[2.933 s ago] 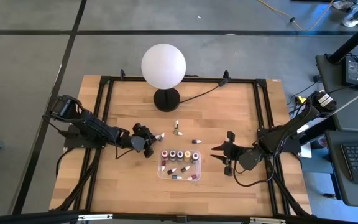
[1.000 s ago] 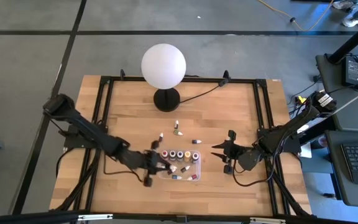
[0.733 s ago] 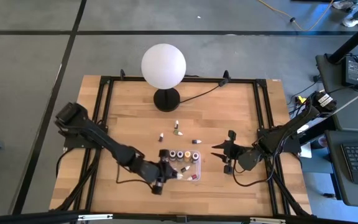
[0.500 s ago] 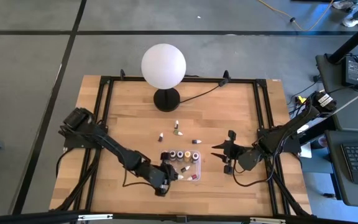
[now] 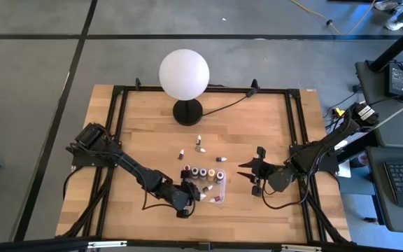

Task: Pick & Place food coloring
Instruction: Put the small brown food coloring bottle into the transparent bin, then put the small blue food coloring bottle into the transparent bin

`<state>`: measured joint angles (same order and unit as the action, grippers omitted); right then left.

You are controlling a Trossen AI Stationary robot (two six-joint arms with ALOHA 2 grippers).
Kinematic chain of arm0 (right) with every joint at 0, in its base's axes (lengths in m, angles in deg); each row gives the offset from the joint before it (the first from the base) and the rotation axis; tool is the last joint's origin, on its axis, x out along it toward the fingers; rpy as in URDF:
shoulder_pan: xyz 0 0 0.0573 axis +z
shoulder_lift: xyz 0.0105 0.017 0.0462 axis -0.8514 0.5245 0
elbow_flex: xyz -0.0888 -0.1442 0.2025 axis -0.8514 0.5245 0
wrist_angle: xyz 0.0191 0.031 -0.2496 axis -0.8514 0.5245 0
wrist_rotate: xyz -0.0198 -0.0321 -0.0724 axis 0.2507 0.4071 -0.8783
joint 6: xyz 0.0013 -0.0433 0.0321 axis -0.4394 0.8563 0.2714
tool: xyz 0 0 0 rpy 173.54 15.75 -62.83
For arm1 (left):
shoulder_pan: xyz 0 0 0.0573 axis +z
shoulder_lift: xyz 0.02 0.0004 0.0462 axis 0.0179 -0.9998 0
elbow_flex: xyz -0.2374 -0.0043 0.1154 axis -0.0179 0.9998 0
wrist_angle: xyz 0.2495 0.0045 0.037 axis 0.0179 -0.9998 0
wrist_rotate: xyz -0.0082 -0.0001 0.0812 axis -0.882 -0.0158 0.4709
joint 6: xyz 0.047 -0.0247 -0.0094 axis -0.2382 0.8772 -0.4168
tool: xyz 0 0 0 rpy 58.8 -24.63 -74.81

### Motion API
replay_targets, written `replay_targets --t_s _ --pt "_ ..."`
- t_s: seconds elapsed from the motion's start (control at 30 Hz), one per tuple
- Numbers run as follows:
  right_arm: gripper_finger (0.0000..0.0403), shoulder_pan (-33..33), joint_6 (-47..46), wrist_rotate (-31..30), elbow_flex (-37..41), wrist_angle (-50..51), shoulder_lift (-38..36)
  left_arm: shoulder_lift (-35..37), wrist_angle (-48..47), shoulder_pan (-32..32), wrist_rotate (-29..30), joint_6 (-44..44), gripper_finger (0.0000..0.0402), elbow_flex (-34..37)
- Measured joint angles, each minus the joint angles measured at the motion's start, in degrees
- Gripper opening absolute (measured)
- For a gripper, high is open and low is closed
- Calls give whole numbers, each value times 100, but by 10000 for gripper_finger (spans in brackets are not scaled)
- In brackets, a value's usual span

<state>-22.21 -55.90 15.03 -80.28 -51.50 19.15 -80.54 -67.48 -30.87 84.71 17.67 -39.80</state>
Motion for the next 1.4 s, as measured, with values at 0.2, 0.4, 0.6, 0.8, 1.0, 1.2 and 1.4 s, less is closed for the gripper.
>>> replay_targets --t_s 0.2,0.4,0.6,0.8,1.0,1.2,1.4 --pt "124 0 8 2 0 2 1 0 44 -2 -1 110 96 0" --pt "124 0 15 4 0 7 0 0 44 -4 -5 112 95 0" --pt "124 0 24 6 0 7 0 2 44 -4 -1 112 103 0" --pt "124 1 24 6 0 10 1 2 44 -4 -1 111 104 0" --pt "124 -3 26 -3 0 17 0 332 37 -11 -78 19 103 -18" --pt "124 -168 133 -48 0 31 4 1303 -27 -178 -81 -923 104 76" --pt "124 -511 182 -50 97 -92 213 2419 862 -257 -51 -1383 101 952"
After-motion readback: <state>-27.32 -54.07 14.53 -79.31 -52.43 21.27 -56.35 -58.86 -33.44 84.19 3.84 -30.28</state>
